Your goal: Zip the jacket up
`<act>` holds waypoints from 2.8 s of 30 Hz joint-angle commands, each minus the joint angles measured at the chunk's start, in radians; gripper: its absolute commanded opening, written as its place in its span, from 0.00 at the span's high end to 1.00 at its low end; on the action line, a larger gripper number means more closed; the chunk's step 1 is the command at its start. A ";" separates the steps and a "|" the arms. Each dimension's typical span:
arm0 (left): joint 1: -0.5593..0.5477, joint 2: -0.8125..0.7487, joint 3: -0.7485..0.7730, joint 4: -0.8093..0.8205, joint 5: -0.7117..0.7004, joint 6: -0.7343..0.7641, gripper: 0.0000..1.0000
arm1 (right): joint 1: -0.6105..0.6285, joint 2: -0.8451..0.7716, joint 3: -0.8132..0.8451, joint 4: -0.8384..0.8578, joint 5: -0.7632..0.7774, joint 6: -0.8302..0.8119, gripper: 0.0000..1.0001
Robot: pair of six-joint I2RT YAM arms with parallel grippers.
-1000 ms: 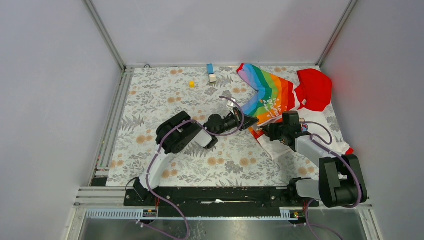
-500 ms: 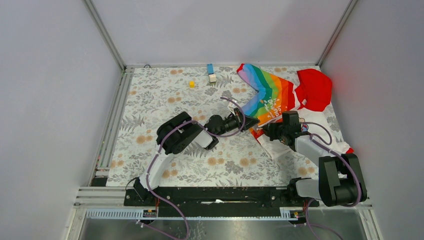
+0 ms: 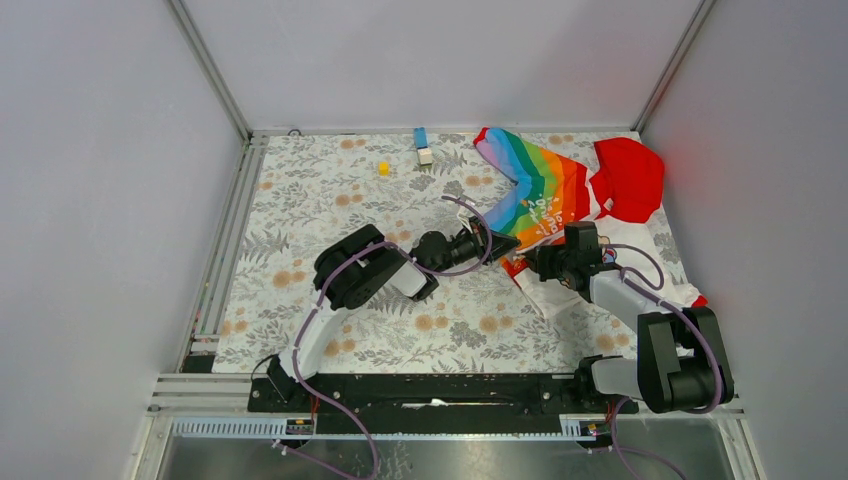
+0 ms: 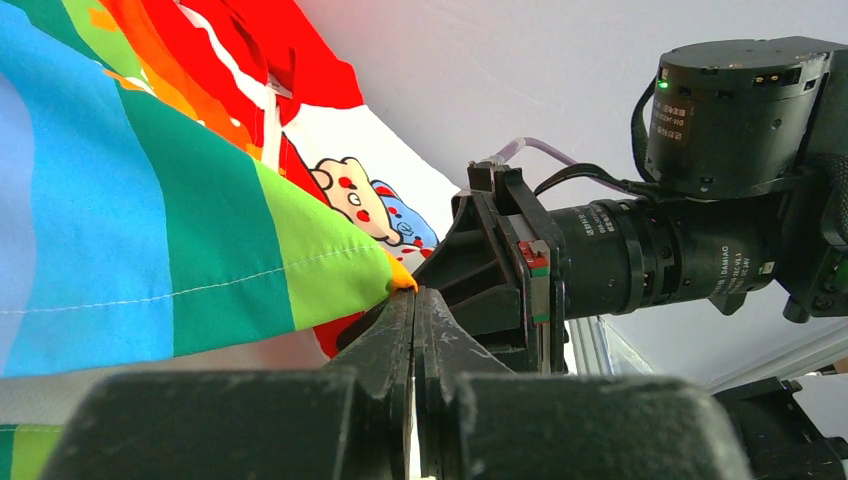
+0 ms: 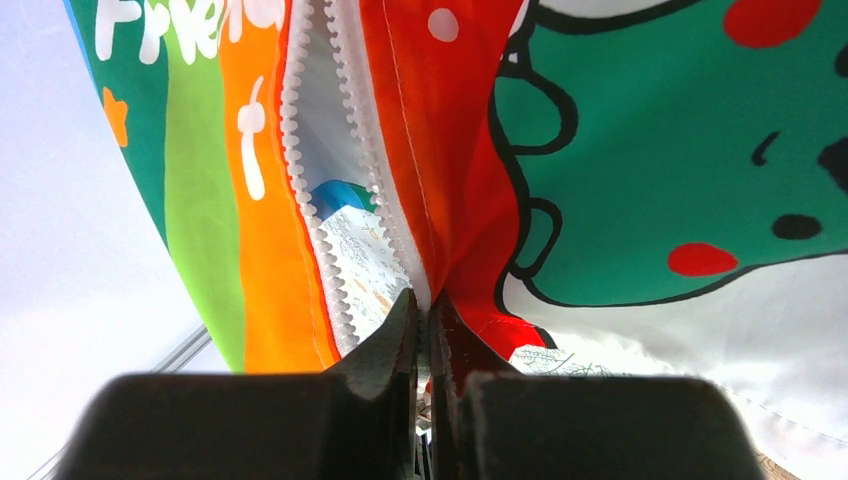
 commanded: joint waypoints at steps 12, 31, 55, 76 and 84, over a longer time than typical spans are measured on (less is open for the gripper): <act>-0.024 0.005 0.017 0.151 -0.025 -0.017 1.00 | 0.010 0.029 0.060 -0.066 0.012 -0.012 1.00; 0.013 -0.244 -0.071 -0.666 0.004 -0.046 0.40 | 0.003 0.024 0.105 -0.281 0.284 -0.561 1.00; -0.033 0.144 1.063 -2.110 -0.184 0.851 0.37 | 0.002 -0.139 0.047 -0.274 0.226 -0.668 1.00; -0.123 0.168 1.010 -2.047 -0.465 0.813 0.68 | 0.002 -0.129 0.044 -0.266 0.235 -0.669 1.00; -0.072 0.060 0.945 -1.886 -0.195 0.728 0.82 | 0.003 -0.078 0.053 -0.193 0.170 -0.724 1.00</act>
